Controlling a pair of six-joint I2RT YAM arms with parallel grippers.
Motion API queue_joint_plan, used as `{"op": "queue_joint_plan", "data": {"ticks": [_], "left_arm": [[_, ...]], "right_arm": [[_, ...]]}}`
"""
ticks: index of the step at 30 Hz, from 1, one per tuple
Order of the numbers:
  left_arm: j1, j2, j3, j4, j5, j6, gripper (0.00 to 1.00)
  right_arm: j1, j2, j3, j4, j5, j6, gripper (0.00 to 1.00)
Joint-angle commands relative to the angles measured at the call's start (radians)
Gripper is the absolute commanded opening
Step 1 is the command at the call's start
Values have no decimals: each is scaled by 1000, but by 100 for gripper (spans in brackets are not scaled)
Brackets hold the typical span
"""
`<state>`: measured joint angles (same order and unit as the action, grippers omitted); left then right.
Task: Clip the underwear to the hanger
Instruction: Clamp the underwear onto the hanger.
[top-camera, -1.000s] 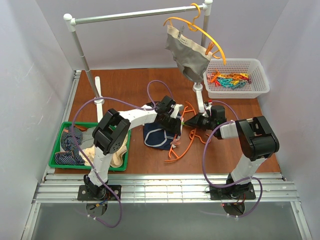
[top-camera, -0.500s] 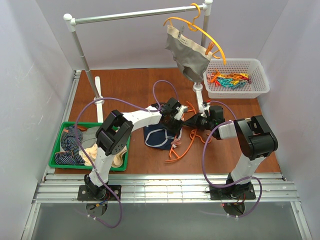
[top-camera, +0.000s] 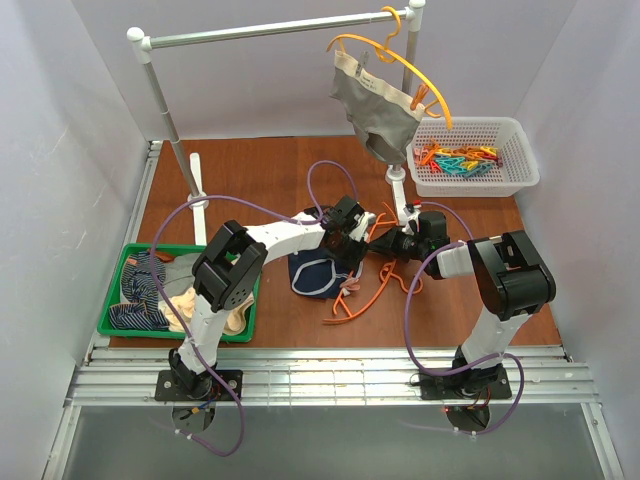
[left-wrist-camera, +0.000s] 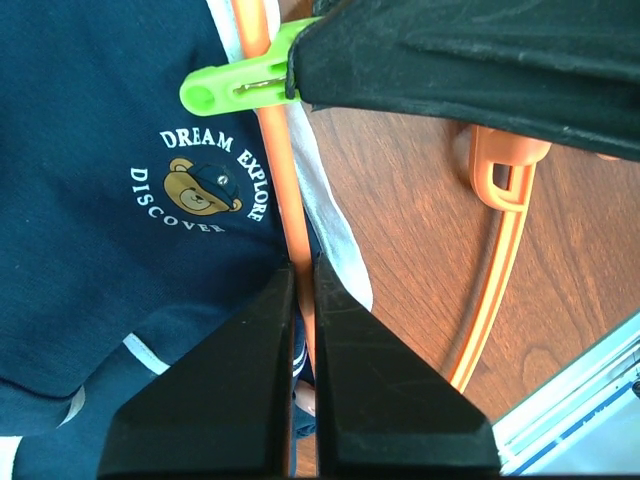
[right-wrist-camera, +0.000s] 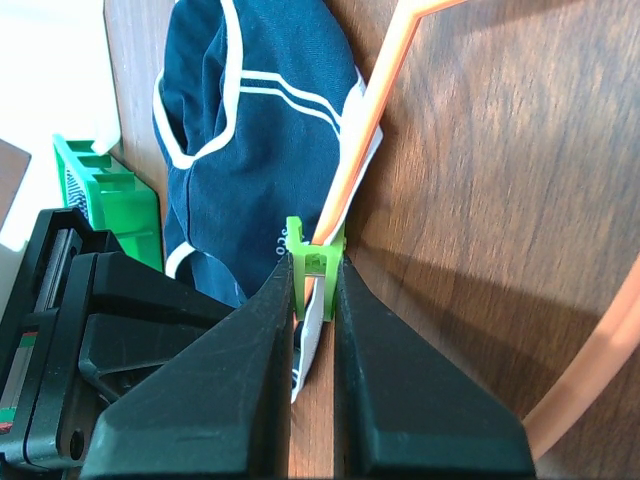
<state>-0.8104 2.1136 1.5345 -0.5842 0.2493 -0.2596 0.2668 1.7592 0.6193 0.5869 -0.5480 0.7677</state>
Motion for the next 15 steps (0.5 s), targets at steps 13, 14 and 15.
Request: {"op": "queue_joint_plan", "data": {"ticks": [13, 14, 15], "left_arm": [[-24, -47, 52, -109, -128, -12, 42], [-23, -58, 53, -114, -155, -13, 44], [-23, -85, 56, -123, -171, -15, 47]], "right_arm": [[15, -52, 22, 18, -9, -2, 52], [15, -61, 25, 1, -7, -7, 53], [15, -84, 26, -15, -3, -22, 58]]}}
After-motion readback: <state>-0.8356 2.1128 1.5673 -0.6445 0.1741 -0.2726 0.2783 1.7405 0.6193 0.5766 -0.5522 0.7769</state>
